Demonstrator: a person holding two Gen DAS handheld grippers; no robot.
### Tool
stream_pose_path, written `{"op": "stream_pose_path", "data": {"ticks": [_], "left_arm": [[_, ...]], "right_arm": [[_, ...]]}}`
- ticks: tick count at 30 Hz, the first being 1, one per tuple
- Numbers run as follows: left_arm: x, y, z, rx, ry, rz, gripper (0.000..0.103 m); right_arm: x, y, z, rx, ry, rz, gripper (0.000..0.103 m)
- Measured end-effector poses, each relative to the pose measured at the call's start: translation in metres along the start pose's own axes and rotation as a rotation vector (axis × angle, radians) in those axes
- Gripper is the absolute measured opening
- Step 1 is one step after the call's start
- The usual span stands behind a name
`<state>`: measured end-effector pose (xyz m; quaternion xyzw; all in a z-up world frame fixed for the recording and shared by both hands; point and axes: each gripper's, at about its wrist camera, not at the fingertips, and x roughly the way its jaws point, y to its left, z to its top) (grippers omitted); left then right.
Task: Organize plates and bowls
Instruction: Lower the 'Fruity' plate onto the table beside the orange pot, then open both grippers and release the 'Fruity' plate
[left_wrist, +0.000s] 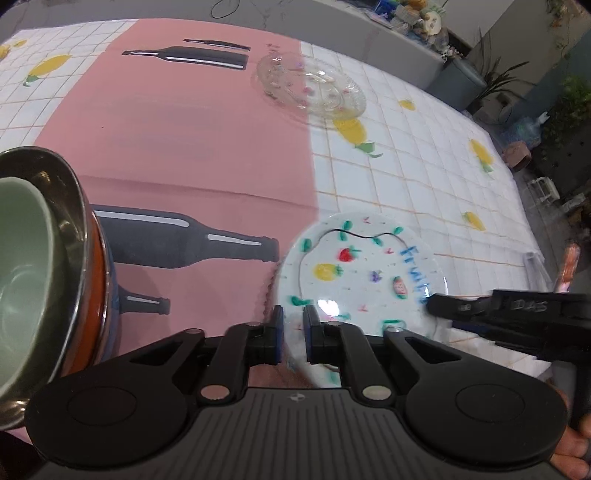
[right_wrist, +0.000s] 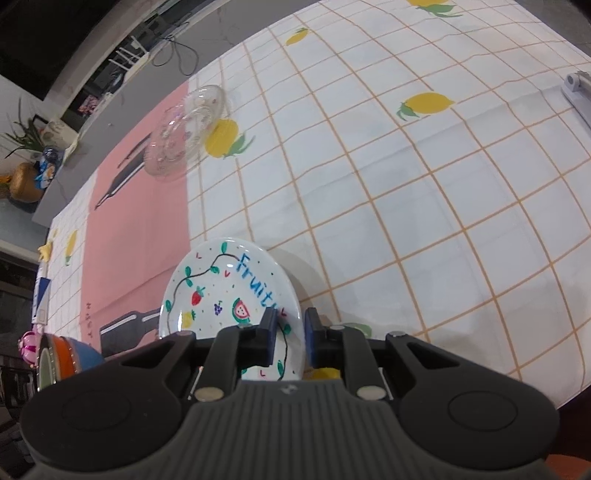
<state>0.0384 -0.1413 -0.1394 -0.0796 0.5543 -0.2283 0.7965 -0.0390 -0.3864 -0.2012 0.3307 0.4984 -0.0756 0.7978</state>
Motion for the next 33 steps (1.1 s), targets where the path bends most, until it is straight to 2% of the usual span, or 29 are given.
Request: {"op": "stream_pose_path", "data": {"ticks": [1,2,5,8,10,11,14,16,17,20,21,25,27,30,33], "left_arm": [[-0.002,0.001,0.000,-0.019,0.013,-0.045,0.004],[-0.004,-0.001,0.000,-0.023,0.015,-0.054,0.004],[-0.011,-0.013,-0.002,0.048,-0.033,0.027,0.004],[-0.015,-0.010,0.001,0.032,-0.063,0.042,0.005],[-0.019,-0.009,0.003,0.043,-0.106,0.111,0.010],[-0.020,-0.008,0.004,0.047,-0.112,0.142,0.016],[-0.016,-0.002,0.004,0.038,-0.079,0.183,0.025],[-0.014,0.000,0.001,0.029,-0.062,0.183,0.028],[-0.012,0.001,-0.002,0.026,-0.050,0.183,0.031],[-0.007,0.001,-0.007,0.011,-0.023,0.173,0.032],[-0.006,0.001,-0.008,0.008,-0.015,0.172,0.032],[-0.003,0.002,-0.011,-0.005,0.008,0.170,0.032],[0.000,0.003,-0.011,-0.018,0.018,0.164,0.027],[-0.001,0.005,-0.010,-0.025,0.015,0.159,0.026],[-0.001,0.008,-0.009,-0.039,0.016,0.149,0.024]], "right_arm": [[0.001,0.002,-0.001,-0.013,0.007,0.001,0.013],[0.002,0.004,-0.002,-0.024,0.016,0.008,0.013],[0.008,0.009,-0.005,-0.046,0.054,0.020,0.011],[0.011,0.012,-0.008,-0.063,0.085,0.015,0.012],[0.009,0.012,-0.009,-0.078,0.089,0.015,0.011],[0.010,0.013,-0.010,-0.085,0.096,0.016,0.012],[0.011,0.014,-0.011,-0.099,0.119,0.046,0.026],[0.009,0.013,-0.009,-0.084,0.095,0.047,0.033],[0.007,0.012,-0.008,-0.071,0.078,0.049,0.033],[0.004,0.007,-0.005,-0.026,0.040,0.046,0.033],[0.003,0.005,-0.004,-0.015,0.033,0.043,0.033],[0.004,0.002,-0.004,0.006,0.029,0.038,0.014],[0.005,0.002,-0.004,0.008,0.032,0.037,0.010],[0.007,0.005,-0.005,-0.008,0.042,0.029,0.005],[0.007,0.008,-0.007,-0.041,0.054,0.020,0.005]]}}
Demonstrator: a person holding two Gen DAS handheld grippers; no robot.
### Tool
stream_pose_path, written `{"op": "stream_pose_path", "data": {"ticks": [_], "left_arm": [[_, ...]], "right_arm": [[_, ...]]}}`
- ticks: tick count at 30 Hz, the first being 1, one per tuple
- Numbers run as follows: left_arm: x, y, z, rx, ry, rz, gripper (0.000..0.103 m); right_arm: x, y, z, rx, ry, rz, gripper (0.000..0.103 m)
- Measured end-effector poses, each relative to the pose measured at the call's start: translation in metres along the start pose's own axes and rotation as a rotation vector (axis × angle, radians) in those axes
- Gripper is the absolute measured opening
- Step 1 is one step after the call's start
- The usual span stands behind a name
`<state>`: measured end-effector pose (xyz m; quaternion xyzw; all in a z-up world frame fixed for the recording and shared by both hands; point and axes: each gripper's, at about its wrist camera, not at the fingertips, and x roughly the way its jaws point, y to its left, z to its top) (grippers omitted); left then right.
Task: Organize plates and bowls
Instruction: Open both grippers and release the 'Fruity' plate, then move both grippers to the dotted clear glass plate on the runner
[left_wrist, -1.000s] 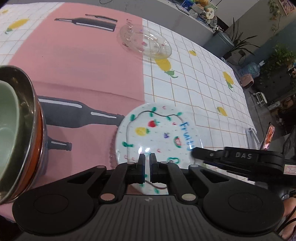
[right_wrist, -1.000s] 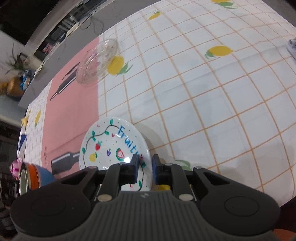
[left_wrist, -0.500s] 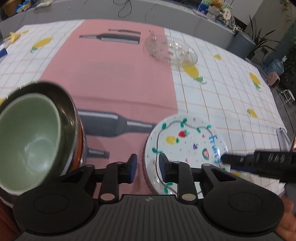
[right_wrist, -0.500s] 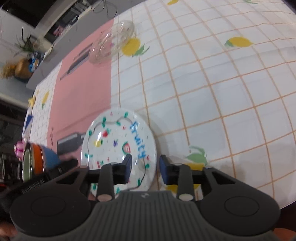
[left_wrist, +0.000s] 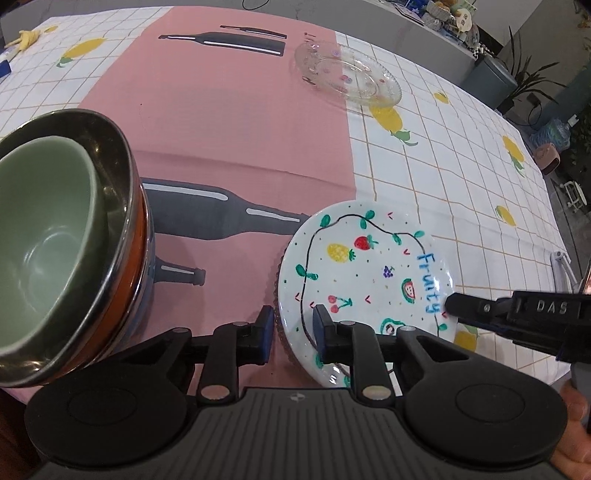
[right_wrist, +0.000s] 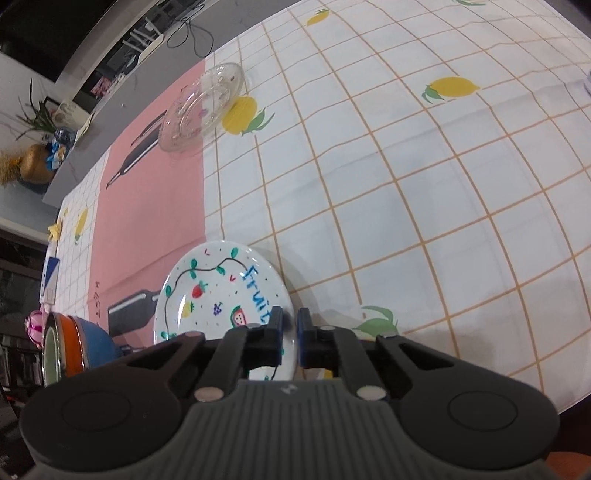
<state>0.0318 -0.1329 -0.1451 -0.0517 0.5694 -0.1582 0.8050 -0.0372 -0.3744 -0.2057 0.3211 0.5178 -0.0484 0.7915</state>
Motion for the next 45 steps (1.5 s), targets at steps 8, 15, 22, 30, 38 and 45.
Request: {"op": "stream_pose_path", "data": {"ticks": [8,15,22,30,38,45], "left_arm": [[0.001,0.000,0.003,-0.003,-0.004,-0.002,0.022],[-0.009,-0.007,0.007,0.048,-0.071,0.045,0.021],[-0.026,-0.022,0.036,0.095,-0.146,0.026,0.024],[-0.029,-0.035,0.080,0.080,-0.216,0.018,0.025],[-0.025,-0.043,0.125,0.049,-0.303,-0.017,0.036],[-0.002,-0.029,0.166,-0.086,-0.337,-0.034,0.042]], "right_arm": [[0.000,0.003,-0.001,-0.017,0.002,-0.009,0.008],[-0.018,0.007,-0.003,-0.037,-0.112,-0.007,0.031],[-0.029,0.020,0.007,-0.084,-0.203,-0.029,0.033],[-0.026,0.044,0.045,-0.106,-0.239,0.009,0.037],[-0.014,0.064,0.098,-0.061,-0.277,0.049,0.043],[0.007,0.067,0.150,0.044,-0.292,0.089,0.044]]}}
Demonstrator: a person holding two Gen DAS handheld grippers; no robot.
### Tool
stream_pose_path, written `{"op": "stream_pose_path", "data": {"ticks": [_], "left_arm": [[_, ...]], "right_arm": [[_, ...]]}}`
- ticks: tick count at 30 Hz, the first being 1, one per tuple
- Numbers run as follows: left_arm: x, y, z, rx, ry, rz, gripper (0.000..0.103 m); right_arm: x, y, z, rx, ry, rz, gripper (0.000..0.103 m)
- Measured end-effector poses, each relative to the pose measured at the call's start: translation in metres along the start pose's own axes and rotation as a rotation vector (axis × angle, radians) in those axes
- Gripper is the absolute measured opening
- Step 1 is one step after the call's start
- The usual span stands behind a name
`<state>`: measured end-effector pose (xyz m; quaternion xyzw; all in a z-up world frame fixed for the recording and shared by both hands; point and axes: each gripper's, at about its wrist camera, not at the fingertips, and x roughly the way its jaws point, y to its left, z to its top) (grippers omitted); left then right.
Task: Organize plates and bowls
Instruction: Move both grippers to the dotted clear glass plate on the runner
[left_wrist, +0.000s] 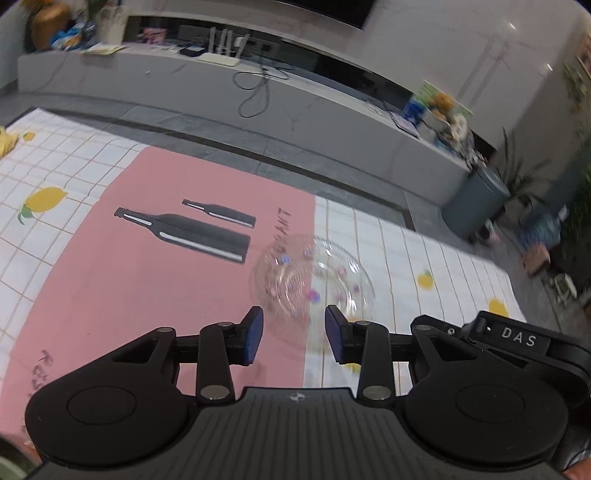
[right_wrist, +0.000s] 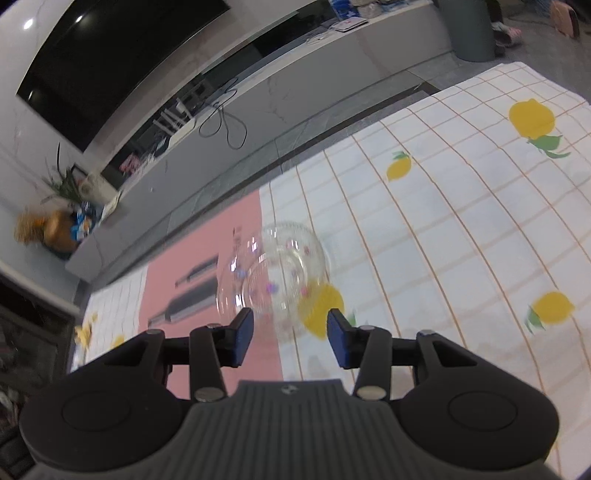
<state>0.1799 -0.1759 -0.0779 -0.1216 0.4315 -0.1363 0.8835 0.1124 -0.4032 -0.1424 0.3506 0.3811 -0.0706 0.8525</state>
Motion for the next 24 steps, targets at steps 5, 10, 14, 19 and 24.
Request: {"op": "stream_pose_path", "data": {"ticks": [5,10,14,19,24], "left_arm": [[0.039,0.012,0.011,-0.086,0.017,0.044,0.042],[0.074,0.017,0.016,-0.109,0.030,0.080,0.042],[0.095,0.025,0.015,-0.154,0.047,0.116,0.042],[0.106,0.033,0.009,-0.197,0.044,0.115,0.044],[0.109,0.033,0.012,-0.166,0.028,0.118,0.045]], "right_arm": [[0.037,-0.002,0.016,0.035,0.024,-0.002,0.043],[0.067,-0.010,0.026,0.014,0.031,-0.027,0.037],[0.084,-0.026,0.030,0.038,0.051,-0.038,0.036],[0.096,-0.035,0.031,0.052,0.048,-0.018,0.035],[0.107,-0.041,0.030,0.057,0.058,-0.016,0.024]]}}
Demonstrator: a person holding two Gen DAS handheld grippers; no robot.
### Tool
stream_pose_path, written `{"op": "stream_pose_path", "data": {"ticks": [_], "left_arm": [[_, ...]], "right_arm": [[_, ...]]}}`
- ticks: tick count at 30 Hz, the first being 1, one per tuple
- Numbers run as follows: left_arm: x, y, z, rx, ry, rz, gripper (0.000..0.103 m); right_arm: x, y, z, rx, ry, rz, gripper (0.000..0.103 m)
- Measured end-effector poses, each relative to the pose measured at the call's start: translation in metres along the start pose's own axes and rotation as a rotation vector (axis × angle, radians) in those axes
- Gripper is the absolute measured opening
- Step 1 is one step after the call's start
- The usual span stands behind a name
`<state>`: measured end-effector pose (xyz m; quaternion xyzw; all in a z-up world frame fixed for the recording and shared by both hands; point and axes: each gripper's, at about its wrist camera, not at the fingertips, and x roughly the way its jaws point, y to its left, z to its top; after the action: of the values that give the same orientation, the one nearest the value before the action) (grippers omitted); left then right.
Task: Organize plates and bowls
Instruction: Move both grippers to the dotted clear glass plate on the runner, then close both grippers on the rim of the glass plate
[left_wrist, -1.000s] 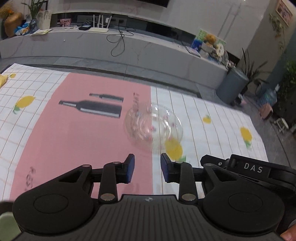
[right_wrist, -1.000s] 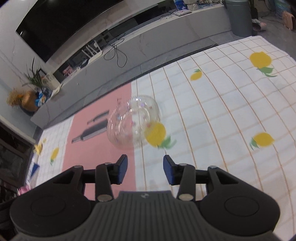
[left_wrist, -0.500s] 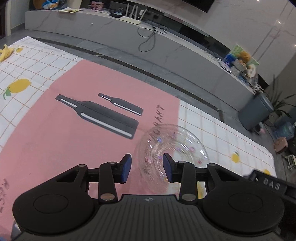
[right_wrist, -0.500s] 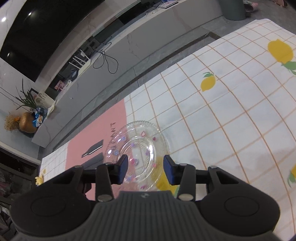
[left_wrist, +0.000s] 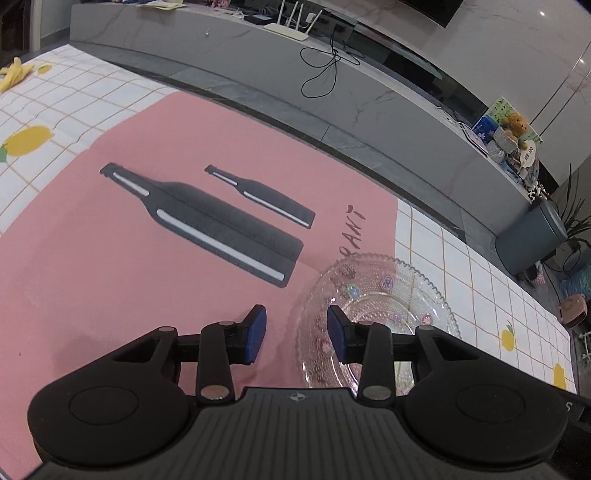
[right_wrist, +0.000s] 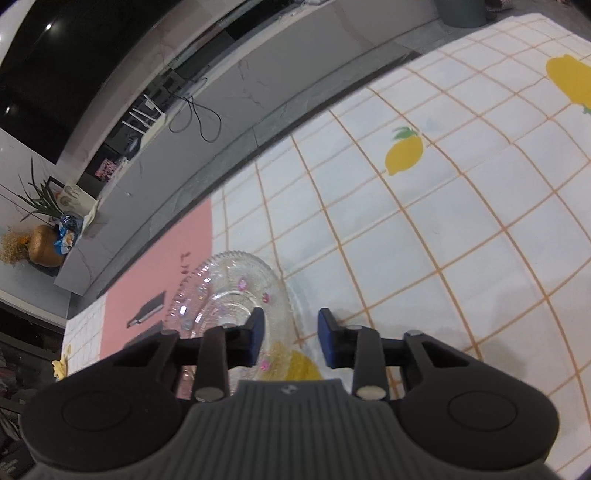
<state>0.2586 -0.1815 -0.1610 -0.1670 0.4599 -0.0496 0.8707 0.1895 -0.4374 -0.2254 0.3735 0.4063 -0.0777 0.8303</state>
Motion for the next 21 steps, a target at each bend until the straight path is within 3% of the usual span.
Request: {"op": "stream_pose_path", "data": {"ticks": [5,9,11,21], "left_arm": [[0.004,-0.001,0.003,-0.012,-0.015,-0.009,0.044],[0.006,-0.003,0.001,-0.003,-0.019,-0.015,0.028],[0.007,-0.002,0.001,-0.019,-0.008,-0.039,0.019],[0.003,-0.003,0.001,-0.049,0.011,-0.026,0.015]], "right_arm": [[0.003,-0.007,-0.001,0.056,0.006,0.060,0.023],[0.006,-0.006,-0.003,0.076,0.017,0.086,0.017],[0.007,-0.006,-0.004,0.072,0.015,0.078,0.007],[0.006,-0.013,0.000,0.150,0.049,0.080,0.005]]}}
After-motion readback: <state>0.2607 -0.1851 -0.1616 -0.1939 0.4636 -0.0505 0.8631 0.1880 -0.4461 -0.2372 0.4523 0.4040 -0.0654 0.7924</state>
